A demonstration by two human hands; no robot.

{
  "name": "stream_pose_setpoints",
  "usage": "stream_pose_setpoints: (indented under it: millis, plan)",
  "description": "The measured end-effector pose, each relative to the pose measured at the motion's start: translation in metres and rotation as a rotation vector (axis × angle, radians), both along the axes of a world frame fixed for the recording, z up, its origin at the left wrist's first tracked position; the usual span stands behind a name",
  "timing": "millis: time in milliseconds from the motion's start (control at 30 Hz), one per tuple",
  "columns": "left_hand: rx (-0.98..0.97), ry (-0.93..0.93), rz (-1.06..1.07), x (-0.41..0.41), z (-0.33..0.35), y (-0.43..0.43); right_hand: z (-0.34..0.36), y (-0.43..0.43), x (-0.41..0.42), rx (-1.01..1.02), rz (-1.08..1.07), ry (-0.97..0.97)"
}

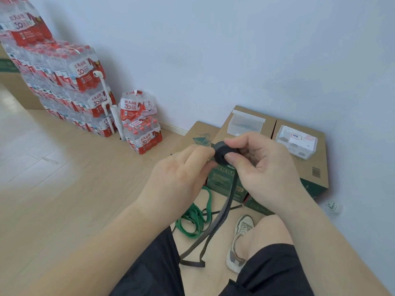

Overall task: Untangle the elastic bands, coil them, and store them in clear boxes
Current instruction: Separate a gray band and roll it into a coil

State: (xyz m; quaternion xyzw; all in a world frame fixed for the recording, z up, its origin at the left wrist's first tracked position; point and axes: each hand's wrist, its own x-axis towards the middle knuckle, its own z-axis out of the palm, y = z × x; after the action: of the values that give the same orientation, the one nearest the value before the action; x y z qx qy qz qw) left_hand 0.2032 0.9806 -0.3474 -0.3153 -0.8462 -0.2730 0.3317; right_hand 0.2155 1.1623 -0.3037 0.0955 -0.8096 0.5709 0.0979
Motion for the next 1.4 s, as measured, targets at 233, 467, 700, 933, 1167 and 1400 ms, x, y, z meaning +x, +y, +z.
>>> stream_pose_setpoints:
  millis: [233,467,700,933,1167,1400]
  plan:
    - [-0.150,0.092,-0.055,-0.004,-0.005,-0.003,0.003,-0.001,0.002,-0.057,0.053,-0.053]
    - [-0.058,0.157,0.000,-0.001,-0.009,0.001,-0.006,-0.003,0.009,-0.395,0.000,-0.177]
    - [0.066,0.239,0.089,-0.002,-0.001,0.010,-0.011,-0.003,0.018,-0.380,-0.041,0.004]
    - [-0.058,0.068,0.021,0.002,-0.008,0.007,-0.015,0.008,0.015,0.023,-0.047,0.032]
    - [-0.140,0.069,-0.096,0.001,-0.009,-0.001,0.009,0.017,0.013,0.291,0.066,0.060]
    - [-0.158,0.163,0.020,0.001,-0.008,0.001,0.005,0.006,0.014,0.075,-0.072,-0.049]
